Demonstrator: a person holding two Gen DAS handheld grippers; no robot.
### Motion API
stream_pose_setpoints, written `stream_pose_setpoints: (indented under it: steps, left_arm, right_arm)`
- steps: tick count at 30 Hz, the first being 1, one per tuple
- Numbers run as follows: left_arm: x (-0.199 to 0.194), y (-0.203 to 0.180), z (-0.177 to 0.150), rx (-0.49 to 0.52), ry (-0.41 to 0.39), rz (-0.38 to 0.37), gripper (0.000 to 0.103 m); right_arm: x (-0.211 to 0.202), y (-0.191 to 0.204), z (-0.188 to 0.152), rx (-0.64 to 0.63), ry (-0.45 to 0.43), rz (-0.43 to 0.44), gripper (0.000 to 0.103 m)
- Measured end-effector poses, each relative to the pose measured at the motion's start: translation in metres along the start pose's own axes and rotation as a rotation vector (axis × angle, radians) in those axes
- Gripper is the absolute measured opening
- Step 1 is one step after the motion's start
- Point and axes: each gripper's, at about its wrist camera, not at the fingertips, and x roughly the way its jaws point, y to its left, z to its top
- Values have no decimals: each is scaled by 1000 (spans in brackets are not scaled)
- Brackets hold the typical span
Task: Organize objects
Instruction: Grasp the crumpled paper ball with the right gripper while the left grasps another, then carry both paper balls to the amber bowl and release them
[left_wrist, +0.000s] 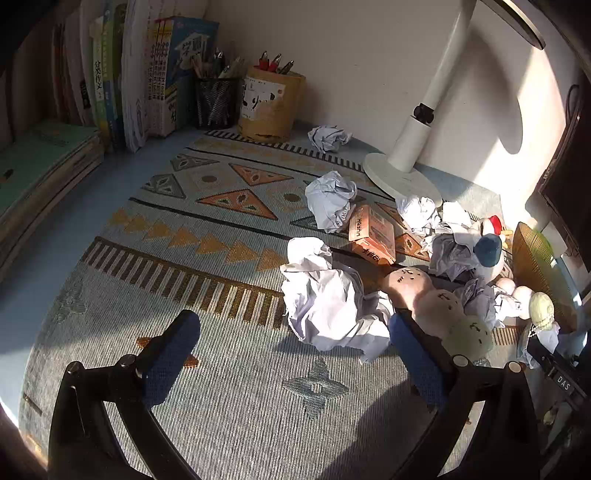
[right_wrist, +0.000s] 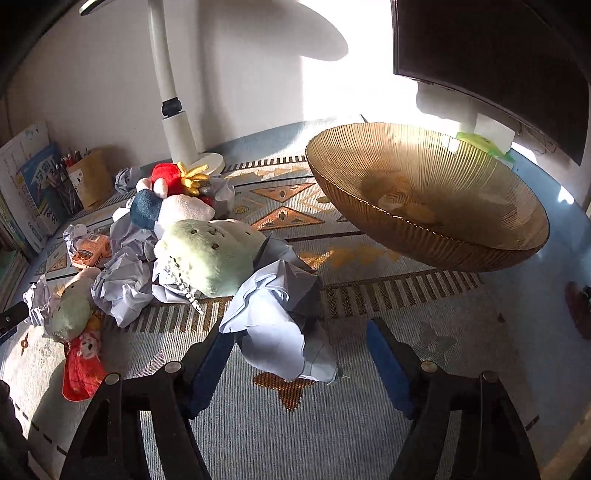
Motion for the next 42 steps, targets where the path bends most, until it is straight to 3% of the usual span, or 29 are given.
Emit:
stream_pose_setpoints:
  steps: [2,3,4,5,6,8,9,14,18,23,26,31,36,39,42]
  left_arm:
    - [14,-4,8,6,29,-19,102]
    - [23,-8,12,6,45,-19,101]
    - [29,-11,14,7,56,-20,91]
    - [35,-13,15,11,71,-27,75]
    - [40,-14,15,5,84,-65,68]
    - [39,-14,13,-16,83,-123,43]
    - [34,-15,11,-8,71,-141,37]
    - [-2,-23,-2,67,-4,-101,36]
    - [-33,-36,-19,92,-38,-191,36]
    - [-48,-79,-43,157,-5,-336,36]
    - [-48,-111,-51,209,21,-363,36]
    - [-57,-177,-35,308,32,-446,36]
    - [-66,-271,10,450,-47,-543,38]
    - [-40,-317,29,484,1,-598,38]
    - [-10,-348,32,509,23,-597,38]
  right_arm:
    - [6,1,3,-7,18,9,67]
    - [9,2,3,-13,29,27,59]
    - [11,3,3,-17,38,36,57]
    - [10,4,3,-20,35,41,56]
    - [8,3,3,-18,28,59,54]
    - [1,1,0,-16,15,93,47]
    - [-3,0,-2,-15,12,97,46]
    - [-27,-11,-17,20,10,137,46]
    - [-50,-8,-29,1,10,163,46]
    - [-71,3,-42,-42,-13,167,46]
    - [-78,-4,-43,-29,-22,154,46]
    - [-114,-31,-15,-5,-150,49,47]
    - [-134,-76,37,99,-262,-71,48]
    - [-118,-104,57,176,-241,-125,51]
    - [-89,-125,69,211,-171,-156,51]
